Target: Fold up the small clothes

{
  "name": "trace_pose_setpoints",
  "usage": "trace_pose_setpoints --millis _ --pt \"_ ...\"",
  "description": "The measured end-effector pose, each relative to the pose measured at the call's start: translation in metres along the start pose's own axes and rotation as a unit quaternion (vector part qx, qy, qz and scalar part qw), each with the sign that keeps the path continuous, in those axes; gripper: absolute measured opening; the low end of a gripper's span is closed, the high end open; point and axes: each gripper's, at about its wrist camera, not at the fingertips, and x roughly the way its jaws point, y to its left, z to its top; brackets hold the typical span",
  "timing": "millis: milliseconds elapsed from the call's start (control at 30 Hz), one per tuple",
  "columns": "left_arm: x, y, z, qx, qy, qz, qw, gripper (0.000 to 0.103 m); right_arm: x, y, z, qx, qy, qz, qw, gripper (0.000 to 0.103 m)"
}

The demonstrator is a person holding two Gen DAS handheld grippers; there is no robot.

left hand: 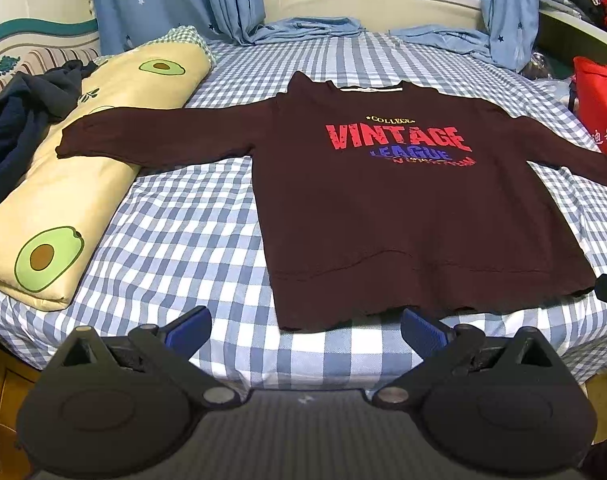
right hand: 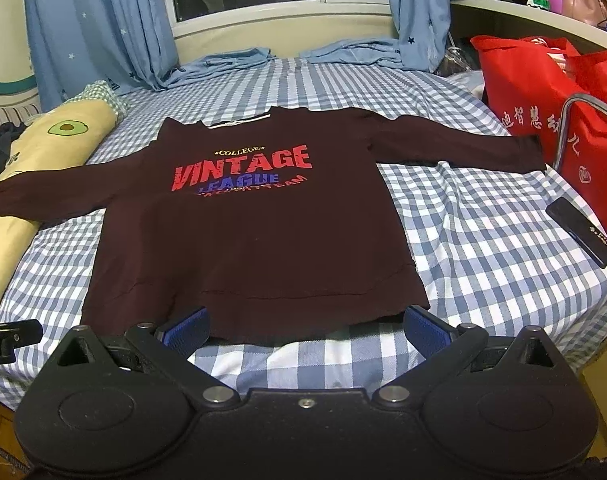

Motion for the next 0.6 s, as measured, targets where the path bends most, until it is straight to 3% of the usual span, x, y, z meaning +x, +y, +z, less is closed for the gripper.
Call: trace_pose_setpoints --millis 333,600 --pt "0.038 -0.009 0.035 0.004 0.072 0.011 0.9973 0.102 0.035 -0.013 0.035 0.044 0.064 -0.022 0.997 0.103" --pt "0.076 -0.046 0.093 0.017 0.101 0.026 0.9944 0.102 0.080 -0.043 0.097 0.053 0.083 -0.059 0.993 0.103"
